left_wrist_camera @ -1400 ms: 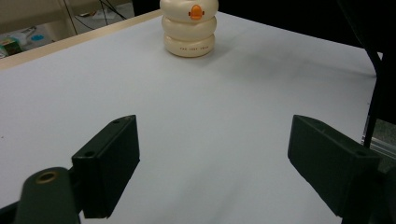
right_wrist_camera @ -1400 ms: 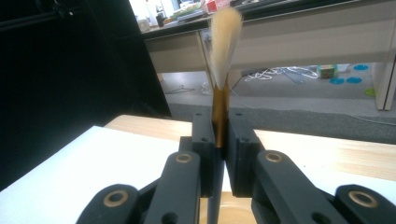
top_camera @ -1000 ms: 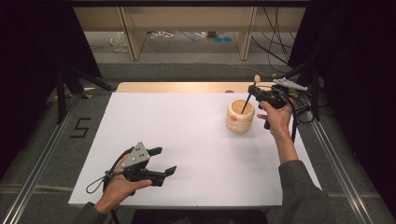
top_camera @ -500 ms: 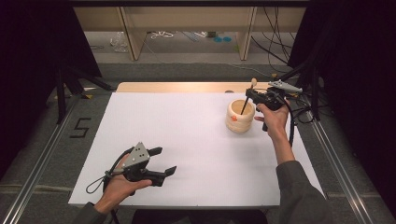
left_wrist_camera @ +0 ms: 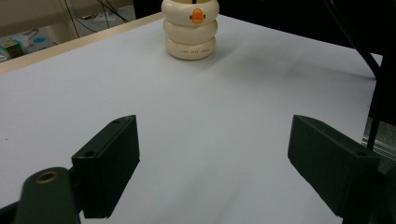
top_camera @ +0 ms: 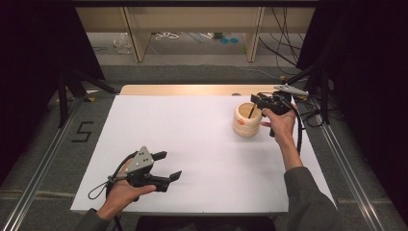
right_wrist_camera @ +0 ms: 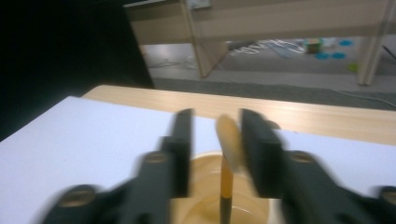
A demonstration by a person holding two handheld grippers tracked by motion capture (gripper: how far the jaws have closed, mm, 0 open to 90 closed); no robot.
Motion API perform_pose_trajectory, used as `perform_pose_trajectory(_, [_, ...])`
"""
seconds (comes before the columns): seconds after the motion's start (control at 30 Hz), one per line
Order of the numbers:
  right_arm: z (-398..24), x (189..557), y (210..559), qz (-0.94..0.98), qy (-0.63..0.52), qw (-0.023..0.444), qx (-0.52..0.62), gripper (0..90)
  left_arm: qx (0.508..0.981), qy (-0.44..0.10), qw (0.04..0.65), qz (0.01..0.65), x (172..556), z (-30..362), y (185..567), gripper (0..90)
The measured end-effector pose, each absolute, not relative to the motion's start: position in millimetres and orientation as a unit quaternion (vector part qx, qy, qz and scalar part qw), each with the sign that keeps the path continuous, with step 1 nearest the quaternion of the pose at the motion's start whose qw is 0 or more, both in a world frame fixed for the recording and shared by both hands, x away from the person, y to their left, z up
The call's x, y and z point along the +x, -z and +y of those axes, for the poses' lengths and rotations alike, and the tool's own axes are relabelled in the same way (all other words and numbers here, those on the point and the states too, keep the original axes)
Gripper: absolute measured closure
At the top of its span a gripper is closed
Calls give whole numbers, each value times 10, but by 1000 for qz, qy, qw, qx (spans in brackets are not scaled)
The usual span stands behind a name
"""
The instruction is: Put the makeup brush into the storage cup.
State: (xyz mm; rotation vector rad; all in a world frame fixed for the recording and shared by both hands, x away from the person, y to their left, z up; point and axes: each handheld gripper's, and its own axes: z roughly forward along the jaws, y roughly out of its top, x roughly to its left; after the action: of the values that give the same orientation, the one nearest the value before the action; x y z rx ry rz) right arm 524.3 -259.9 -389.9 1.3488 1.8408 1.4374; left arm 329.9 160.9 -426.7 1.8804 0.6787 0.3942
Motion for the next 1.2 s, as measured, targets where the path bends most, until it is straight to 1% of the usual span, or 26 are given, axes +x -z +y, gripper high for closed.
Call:
perform_pose_trajectory(0.07, [-2603,5248,3893,659,-512,214,507,358,786,-164,524,285,3299,1607,4268,165])
perform_pose_trajectory(0.1, [-2604,5258,3903,654,-515,217,510,307,786,-163,524,285,3298,1606,4268,166])
perform_pose_trajectory(0.17, [-2629,5245,3892,654,-505,232,513,264,787,-163,524,282,3300,1608,4268,166])
perform_pose_trajectory(0.2, [-2634,5232,3878,651,-508,226,517,252,787,-163,524,282,3301,1606,4269,166])
perform_pose_trajectory(0.23, [-2655,5225,3865,650,-507,233,515,244,787,-161,524,282,3301,1603,4271,165])
perform_pose_trajectory(0.27, [-2660,5216,3851,644,-514,230,518,227,788,-161,523,282,3301,1603,4272,165])
perform_pose_trajectory(0.37, [-2689,5185,3804,644,-517,235,512,243,789,-161,522,281,3300,1601,4273,166])
perform_pose_trajectory(0.53, [-2712,5105,3740,653,-512,235,507,238,787,-161,524,283,3300,1604,4272,166])
perform_pose_trajectory(0.67, [-2726,5020,3673,656,-513,248,495,246,787,-161,524,283,3301,1603,4271,166])
perform_pose_trajectory(0.83, [-2711,4897,3582,656,-516,252,489,237,785,-163,525,286,3299,1607,4266,169])
perform_pose_trajectory(1.0, [-2642,4757,3496,667,-511,269,470,225,784,-165,526,287,3300,1617,4256,169])
perform_pose_trajectory(1.2, [-2616,4576,3464,668,-515,279,459,219,783,-166,527,286,3303,1621,4252,169])
